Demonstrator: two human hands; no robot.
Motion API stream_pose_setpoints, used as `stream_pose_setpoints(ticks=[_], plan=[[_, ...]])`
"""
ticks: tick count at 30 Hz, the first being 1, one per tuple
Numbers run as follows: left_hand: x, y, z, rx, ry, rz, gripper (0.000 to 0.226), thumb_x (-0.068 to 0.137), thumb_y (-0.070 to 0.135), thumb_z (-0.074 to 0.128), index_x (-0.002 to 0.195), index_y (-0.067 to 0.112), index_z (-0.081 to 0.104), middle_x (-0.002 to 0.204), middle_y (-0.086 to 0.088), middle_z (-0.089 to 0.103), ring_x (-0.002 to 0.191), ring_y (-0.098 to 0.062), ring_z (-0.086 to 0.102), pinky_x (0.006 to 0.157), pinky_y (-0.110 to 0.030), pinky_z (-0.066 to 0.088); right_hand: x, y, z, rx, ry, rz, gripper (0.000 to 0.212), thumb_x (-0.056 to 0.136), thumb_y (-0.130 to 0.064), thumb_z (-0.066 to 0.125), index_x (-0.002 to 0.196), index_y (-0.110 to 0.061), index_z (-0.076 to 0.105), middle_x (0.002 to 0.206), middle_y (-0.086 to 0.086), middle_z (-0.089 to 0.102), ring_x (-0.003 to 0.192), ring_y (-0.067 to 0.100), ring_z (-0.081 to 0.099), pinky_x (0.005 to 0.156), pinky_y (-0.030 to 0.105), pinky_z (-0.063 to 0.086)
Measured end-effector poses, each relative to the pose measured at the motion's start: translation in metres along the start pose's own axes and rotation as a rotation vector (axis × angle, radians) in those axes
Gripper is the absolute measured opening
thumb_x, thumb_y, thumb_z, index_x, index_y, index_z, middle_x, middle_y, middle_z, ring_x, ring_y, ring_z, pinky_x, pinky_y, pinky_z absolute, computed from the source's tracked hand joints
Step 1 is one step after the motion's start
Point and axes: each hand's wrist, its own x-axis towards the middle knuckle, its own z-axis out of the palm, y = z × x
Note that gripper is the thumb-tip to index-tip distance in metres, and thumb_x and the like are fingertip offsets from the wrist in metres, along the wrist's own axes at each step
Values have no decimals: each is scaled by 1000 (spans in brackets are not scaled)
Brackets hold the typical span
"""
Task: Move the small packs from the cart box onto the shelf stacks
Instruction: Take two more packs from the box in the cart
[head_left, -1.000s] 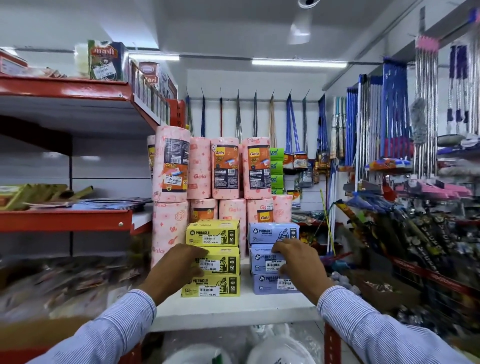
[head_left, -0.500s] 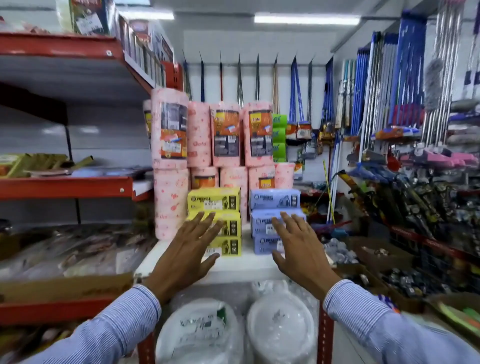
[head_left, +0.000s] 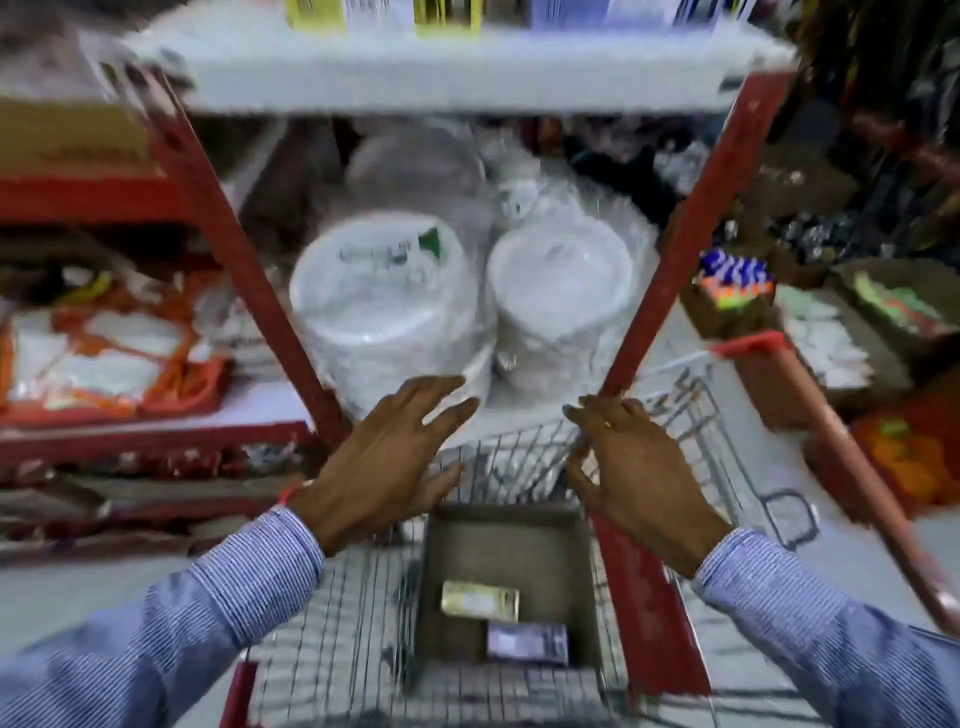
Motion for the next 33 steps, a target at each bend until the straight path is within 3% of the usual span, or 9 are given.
stream_pose_setpoints(ticks=[3, 5, 9, 14, 18, 24, 29, 33], plan=[[-33, 8, 74, -47, -162, -18, 65, 75, 34, 77, 132, 13, 55, 139, -14, 55, 125, -33, 53, 101, -46, 48, -26, 10, 69, 35, -200, 67, 48, 73, -32, 60, 117, -13, 58, 118, 14, 62, 107, 36, 55, 82, 46, 53], [-54, 13, 120, -86, -271, -40, 63, 72, 34, 79, 128, 11, 59, 135, -15, 60, 121, -34, 58, 98, -46, 50, -43, 16, 113, 38, -340, 98, 46, 74, -32, 60, 116, -12, 57, 117, 14, 61, 104, 36, 56, 77, 43, 53], [-88, 16, 219, -163, -512, -159, 67, 84, 31, 73, 141, 9, 46, 147, -18, 48, 133, -36, 47, 108, -47, 41, -67, 29, 204, 41, -629, 140, 47, 84, -30, 61, 126, -14, 50, 129, 11, 53, 121, 31, 46, 89, 41, 50], [-105, 13, 312, -215, -725, -281, 73, 82, 27, 70, 145, 12, 37, 152, -12, 41, 137, -32, 39, 108, -47, 41, -82, 37, 288, 4, -842, 103, 40, 82, -29, 67, 115, -10, 57, 117, 13, 61, 111, 32, 53, 86, 40, 50], [-113, 17, 360, -206, -785, -300, 68, 76, 18, 75, 137, 11, 46, 138, -13, 56, 123, -32, 54, 98, -43, 50, -95, 37, 334, -6, -881, 96, 40, 78, -36, 73, 107, -11, 62, 112, 11, 64, 105, 29, 60, 79, 38, 53], [-118, 12, 390, -193, -803, -272, 57, 75, 10, 76, 128, 11, 55, 126, -12, 63, 114, -30, 59, 94, -43, 52, -106, 36, 370, 76, -859, 127, 29, 78, -28, 73, 100, -10, 65, 106, 15, 68, 95, 33, 66, 75, 37, 55], [-110, 8, 385, -237, -806, -324, 54, 70, 18, 81, 118, 14, 59, 119, -9, 64, 109, -29, 61, 89, -42, 53, -106, 38, 376, 143, -836, 118, 19, 75, -25, 73, 86, -11, 65, 97, 14, 69, 88, 32, 67, 70, 35, 54], [-93, 2, 357, -209, -738, -390, 55, 69, 26, 82, 118, 17, 61, 116, -8, 67, 105, -28, 63, 86, -42, 54, -95, 42, 360, 127, -811, 79, 26, 73, -29, 76, 91, -15, 65, 99, 11, 68, 90, 30, 67, 73, 35, 54]])
